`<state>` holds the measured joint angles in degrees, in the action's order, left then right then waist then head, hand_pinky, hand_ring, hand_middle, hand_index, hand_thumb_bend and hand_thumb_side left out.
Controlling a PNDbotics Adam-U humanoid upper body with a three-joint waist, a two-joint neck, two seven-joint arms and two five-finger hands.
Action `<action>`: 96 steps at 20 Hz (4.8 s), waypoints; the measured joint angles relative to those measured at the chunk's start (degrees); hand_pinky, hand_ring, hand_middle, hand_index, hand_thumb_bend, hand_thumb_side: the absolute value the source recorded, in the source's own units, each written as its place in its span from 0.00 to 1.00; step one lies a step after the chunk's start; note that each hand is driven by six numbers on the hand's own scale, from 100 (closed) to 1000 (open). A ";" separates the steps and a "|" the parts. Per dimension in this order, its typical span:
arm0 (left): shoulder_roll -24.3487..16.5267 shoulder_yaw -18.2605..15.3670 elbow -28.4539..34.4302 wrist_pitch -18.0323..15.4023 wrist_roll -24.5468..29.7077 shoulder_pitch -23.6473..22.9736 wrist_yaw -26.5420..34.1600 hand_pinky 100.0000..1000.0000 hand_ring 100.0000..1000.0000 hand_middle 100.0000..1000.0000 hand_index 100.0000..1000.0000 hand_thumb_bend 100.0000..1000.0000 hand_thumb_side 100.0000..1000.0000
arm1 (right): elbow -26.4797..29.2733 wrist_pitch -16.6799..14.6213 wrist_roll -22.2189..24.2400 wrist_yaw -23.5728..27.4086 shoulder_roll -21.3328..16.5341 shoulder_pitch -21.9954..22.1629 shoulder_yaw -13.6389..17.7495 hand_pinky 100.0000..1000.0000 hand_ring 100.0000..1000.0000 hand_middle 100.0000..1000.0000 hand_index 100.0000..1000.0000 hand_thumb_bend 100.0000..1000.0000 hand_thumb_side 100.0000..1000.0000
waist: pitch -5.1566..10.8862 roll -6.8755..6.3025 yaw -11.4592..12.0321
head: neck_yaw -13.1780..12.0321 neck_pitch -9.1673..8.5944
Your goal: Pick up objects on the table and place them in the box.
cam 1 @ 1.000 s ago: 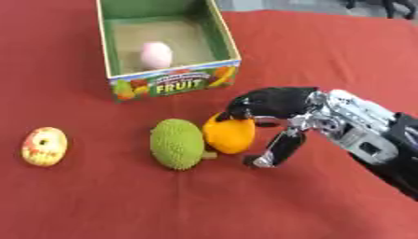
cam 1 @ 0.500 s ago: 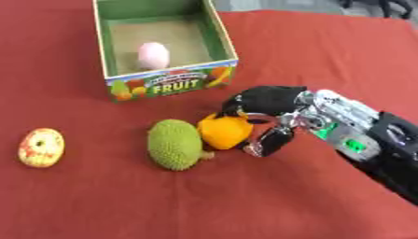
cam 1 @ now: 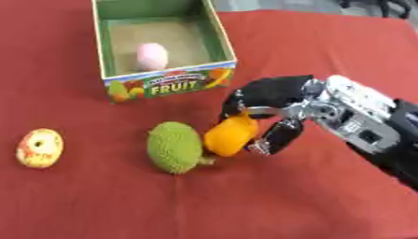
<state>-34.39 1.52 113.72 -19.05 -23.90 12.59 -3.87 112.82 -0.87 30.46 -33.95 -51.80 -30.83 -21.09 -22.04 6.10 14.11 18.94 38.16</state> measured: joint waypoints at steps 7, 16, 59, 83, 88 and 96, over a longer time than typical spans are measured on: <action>0.00 0.00 0.00 0.00 0.00 -0.19 0.01 0.75 0.85 0.78 0.85 0.03 0.79 | 0.61 -1.49 -12.85 1.43 -1.34 -2.27 4.60 0.74 0.58 0.39 0.61 0.00 0.00 | 0.01 0.00 -0.33 | -0.18 0.00; -0.02 0.08 0.00 -0.05 0.06 -0.40 0.09 0.75 0.85 0.78 0.85 0.03 0.79 | -0.03 2.40 -14.38 6.98 -0.12 -12.61 7.97 0.75 0.58 0.40 0.61 0.00 0.00 | 0.06 0.00 -0.23 | -0.03 0.01; -0.31 1.40 0.00 -0.40 1.44 0.73 1.04 0.75 0.86 0.79 0.85 0.03 0.80 | -42.12 -8.07 -9.29 -16.25 22.42 -34.14 4.86 0.89 0.87 0.75 0.95 0.07 0.08 | 0.05 0.03 1.92 | 2.35 0.36; -0.29 1.02 0.00 -0.62 0.68 0.04 0.84 0.75 0.86 0.79 0.85 0.03 0.79 | 0.68 -7.37 0.18 4.49 4.63 -10.93 -2.02 0.88 0.87 0.77 0.95 0.00 0.43 | 0.07 0.03 1.03 | 0.31 0.01; -0.28 1.04 0.00 -0.61 0.70 0.04 0.84 0.75 0.86 0.79 0.85 0.02 0.80 | 0.74 -6.13 2.69 3.02 5.16 -9.23 -4.32 0.89 0.87 0.77 0.95 0.00 0.49 | 0.07 0.03 1.07 | 0.28 0.03; -0.25 1.07 0.00 -0.49 0.85 0.04 0.84 0.75 0.86 0.79 0.85 0.02 0.80 | 0.76 -4.24 6.89 0.20 7.36 -7.28 -6.66 0.90 0.88 0.78 0.96 0.00 0.53 | 0.07 0.03 1.15 | 0.33 0.05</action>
<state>-34.64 2.59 113.72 -19.55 -23.05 12.63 -3.03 113.58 -5.11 37.34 -33.74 -44.44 -38.11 -27.75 -21.97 6.13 15.25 19.27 38.21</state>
